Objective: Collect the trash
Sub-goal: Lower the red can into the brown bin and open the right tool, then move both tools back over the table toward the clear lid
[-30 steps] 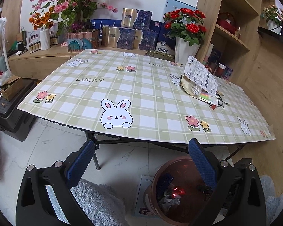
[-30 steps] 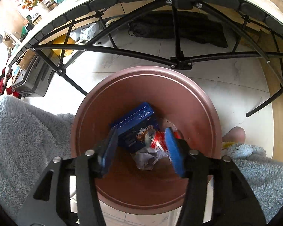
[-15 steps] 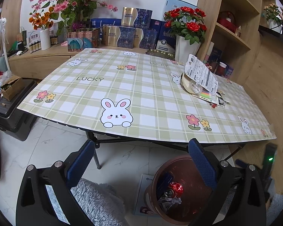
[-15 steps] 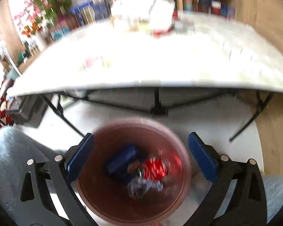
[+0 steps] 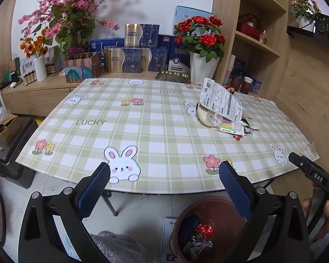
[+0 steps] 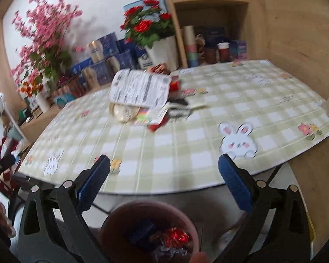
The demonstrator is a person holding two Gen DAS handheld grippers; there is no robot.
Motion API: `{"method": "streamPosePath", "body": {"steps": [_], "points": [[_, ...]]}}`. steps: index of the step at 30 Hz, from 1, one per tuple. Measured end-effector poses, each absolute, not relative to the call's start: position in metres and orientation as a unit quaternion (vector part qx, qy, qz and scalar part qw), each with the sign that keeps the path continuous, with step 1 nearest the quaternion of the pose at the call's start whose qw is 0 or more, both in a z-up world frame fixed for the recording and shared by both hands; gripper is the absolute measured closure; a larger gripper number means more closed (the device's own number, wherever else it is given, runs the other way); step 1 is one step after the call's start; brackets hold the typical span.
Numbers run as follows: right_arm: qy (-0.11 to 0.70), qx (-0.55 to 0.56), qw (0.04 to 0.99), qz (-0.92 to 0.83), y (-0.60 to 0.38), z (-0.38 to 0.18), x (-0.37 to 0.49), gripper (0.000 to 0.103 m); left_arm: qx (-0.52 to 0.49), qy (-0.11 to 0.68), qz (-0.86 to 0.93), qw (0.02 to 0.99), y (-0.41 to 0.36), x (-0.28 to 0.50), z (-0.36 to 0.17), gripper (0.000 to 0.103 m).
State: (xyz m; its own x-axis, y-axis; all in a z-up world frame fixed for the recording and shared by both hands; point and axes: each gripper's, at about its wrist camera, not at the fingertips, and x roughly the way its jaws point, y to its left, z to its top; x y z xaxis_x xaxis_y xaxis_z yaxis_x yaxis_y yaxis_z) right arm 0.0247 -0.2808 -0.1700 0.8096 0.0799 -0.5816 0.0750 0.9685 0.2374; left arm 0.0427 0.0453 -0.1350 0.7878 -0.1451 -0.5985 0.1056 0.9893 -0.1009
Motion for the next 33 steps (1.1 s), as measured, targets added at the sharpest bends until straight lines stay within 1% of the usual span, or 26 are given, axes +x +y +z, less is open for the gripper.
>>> {"method": "streamPosePath", "body": {"steps": [3, 6, 12, 18, 27, 30, 33], "points": [[0.291, 0.126, 0.948, -0.016, -0.29, -0.161, 0.028, 0.006, -0.031, 0.316, -0.078, 0.945, 0.04, 0.051, -0.128, 0.006], [0.29, 0.124, 0.949, -0.022, -0.294, -0.158, 0.034, 0.006, -0.042, 0.321, -0.087, 0.942, 0.038, 0.061, -0.126, 0.006], [0.314, 0.121, 0.941, -0.006, -0.294, -0.163, 0.052, 0.006, -0.048, 0.331, -0.094, 0.938, 0.034, 0.084, -0.128, 0.006], [0.331, 0.119, 0.936, -0.005, -0.296, -0.168, 0.075, 0.006, -0.068, 0.357, -0.114, 0.924, 0.029, 0.117, -0.139, 0.006], [0.331, 0.112, 0.936, -0.038, -0.314, -0.173, 0.121, 0.006, -0.081, 0.377, -0.158, 0.909, 0.002, 0.206, -0.157, 0.006], [0.332, 0.123, 0.935, -0.027, -0.32, -0.175, 0.132, 0.006, -0.088, 0.393, -0.181, 0.897, -0.012, 0.25, -0.163, 0.018], [0.333, 0.127, 0.934, -0.023, -0.324, -0.179, 0.144, 0.006, -0.085, 0.392, -0.214, 0.891, -0.031, 0.282, -0.163, 0.023]]}}
